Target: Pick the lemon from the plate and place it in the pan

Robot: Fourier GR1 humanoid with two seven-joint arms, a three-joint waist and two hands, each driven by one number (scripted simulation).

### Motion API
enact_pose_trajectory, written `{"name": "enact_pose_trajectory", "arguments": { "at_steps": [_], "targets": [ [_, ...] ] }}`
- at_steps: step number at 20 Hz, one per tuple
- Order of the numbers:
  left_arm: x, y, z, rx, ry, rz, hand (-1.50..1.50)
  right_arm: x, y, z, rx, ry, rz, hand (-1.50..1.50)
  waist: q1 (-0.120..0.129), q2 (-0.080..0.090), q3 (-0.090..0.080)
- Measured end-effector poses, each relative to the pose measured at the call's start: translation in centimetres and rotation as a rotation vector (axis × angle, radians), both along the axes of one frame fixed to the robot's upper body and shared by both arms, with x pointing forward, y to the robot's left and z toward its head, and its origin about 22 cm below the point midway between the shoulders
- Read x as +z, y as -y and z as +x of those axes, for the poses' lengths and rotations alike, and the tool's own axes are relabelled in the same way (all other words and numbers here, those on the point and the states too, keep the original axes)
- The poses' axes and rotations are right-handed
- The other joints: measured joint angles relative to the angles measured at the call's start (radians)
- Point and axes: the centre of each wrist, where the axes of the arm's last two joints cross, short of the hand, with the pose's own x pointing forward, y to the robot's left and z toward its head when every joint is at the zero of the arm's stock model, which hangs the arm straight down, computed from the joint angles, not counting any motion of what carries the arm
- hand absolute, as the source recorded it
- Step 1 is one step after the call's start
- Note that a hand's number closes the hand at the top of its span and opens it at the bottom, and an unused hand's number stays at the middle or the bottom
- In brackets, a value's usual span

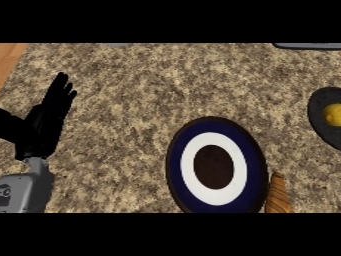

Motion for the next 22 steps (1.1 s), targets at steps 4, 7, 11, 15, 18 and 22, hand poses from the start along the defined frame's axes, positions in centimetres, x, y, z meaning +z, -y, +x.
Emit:
{"name": "enact_pose_trajectory", "arguments": {
  "at_steps": [4, 7, 11, 15, 18, 22],
  "targets": [
    [-0.3, -0.5, -0.4, 0.010, -0.005, -0.005, 0.00, 1.0, 2.2, -1.6, -0.015, 0.087, 0.180, -1.50, -0.008, -0.004, -0.001],
    [-0.3, -0.7, -0.6, 0.009, -0.006, -0.001, 0.00, 1.2, 4.5, -4.1, -0.021, 0.135, 0.296, -1.50, -0.015, -0.005, 0.000],
    [-0.4, -1.1, -0.8, 0.017, -0.010, -0.006, 0.00, 1.7, 7.2, -7.8, 0.011, 0.188, 0.417, -1.50, -0.023, -0.006, 0.000],
    [-0.1, -1.2, -1.0, 0.020, -0.005, -0.007, 0.00, 2.2, 9.1, -11.0, 0.001, 0.187, 0.480, -1.50, -0.026, -0.008, 0.002],
    [-0.4, -0.7, -1.2, 0.024, -0.003, -0.008, 0.00, 2.4, 10.1, -12.9, -0.013, 0.173, 0.478, -1.50, -0.029, -0.008, 0.002],
    [-0.1, -0.9, -1.1, 0.032, -0.002, -0.003, 0.00, 2.6, 11.0, -14.7, -0.033, 0.170, 0.464, -1.50, -0.031, -0.010, 0.002]
  ]
}}
